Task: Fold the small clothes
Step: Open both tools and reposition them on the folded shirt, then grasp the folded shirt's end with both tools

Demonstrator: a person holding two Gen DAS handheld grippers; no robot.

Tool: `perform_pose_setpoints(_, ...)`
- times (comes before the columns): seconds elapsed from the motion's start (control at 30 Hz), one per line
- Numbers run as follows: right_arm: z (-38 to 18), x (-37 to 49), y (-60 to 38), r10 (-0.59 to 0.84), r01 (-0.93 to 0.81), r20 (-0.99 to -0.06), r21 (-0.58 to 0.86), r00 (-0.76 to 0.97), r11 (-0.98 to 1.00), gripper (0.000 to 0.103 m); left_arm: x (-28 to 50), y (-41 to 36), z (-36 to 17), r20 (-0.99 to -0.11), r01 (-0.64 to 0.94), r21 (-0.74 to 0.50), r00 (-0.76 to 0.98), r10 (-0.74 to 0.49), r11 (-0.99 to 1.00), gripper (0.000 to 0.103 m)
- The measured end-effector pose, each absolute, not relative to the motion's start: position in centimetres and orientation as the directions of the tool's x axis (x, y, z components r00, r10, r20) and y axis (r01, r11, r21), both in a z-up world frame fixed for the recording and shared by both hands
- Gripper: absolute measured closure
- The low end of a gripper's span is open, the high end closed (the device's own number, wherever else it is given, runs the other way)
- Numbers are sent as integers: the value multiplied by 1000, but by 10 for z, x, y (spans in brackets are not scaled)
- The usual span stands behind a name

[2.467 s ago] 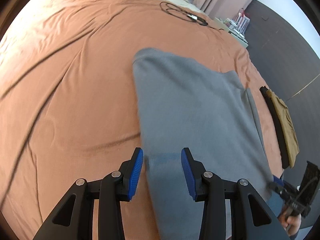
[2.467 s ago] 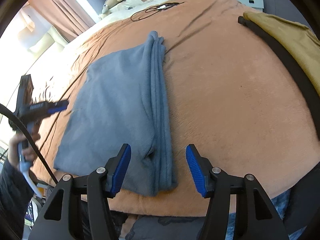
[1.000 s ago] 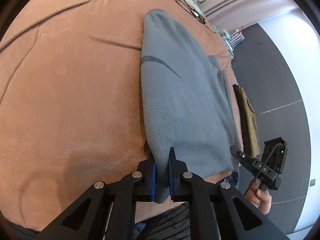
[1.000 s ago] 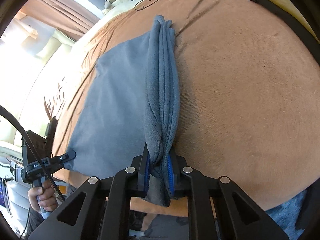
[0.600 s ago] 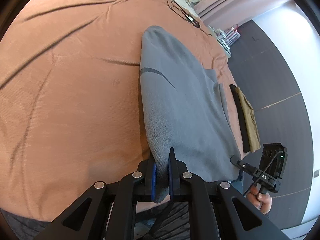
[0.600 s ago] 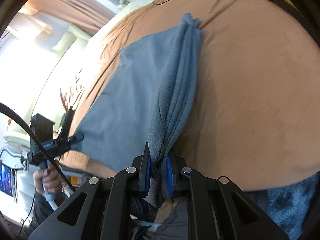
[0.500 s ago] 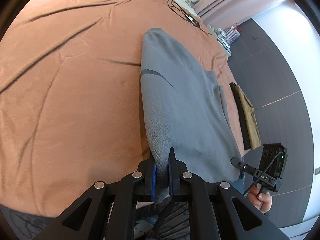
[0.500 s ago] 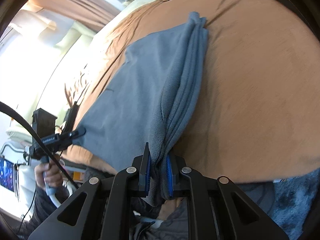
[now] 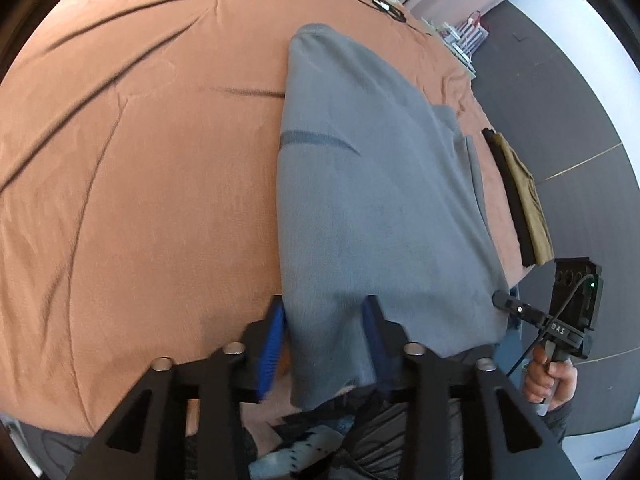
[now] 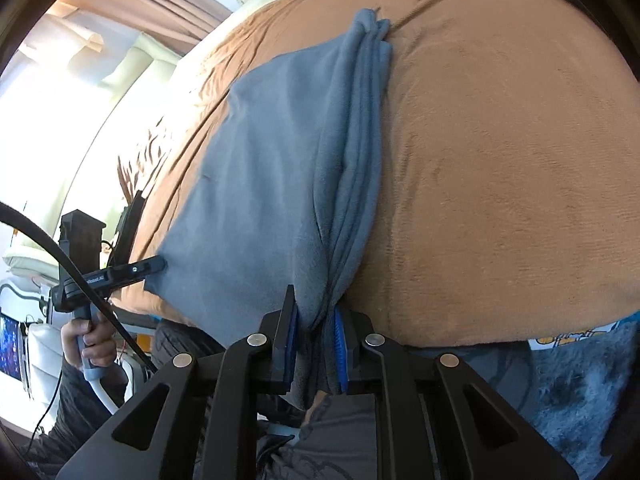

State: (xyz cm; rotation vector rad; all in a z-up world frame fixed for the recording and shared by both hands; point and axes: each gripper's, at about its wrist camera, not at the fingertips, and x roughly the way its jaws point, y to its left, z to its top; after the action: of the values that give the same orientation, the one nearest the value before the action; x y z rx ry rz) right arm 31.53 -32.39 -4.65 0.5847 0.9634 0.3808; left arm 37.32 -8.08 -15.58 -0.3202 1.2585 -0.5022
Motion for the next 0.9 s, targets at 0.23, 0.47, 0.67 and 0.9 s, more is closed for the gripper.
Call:
perform_pose_setpoints(0.23, -38, 333, -325, 536, -48, -625, 625, 568, 779, 55, 399, -75, -153, -814, 169, -493, 256, -521, 853, 49)
perform_pose_setpoints(0.47, -53, 361, -334, 543, -33, -625, 639, 561, 768, 55, 431, -78, -157, -809, 165, -504, 254, -530, 848, 49)
perform_pose_setpoints(0.67, -64, 388, -337, 588, -43, -593, 683, 550, 730, 54, 457, -83, -166, -806, 165, -518, 234, -544, 839, 49)
perform_pose_setpoints(0.9, -73, 424, -346, 618, -33, -554, 729, 558, 683, 54, 493, -91, -182, -786, 148, -568, 192, -587, 810, 49)
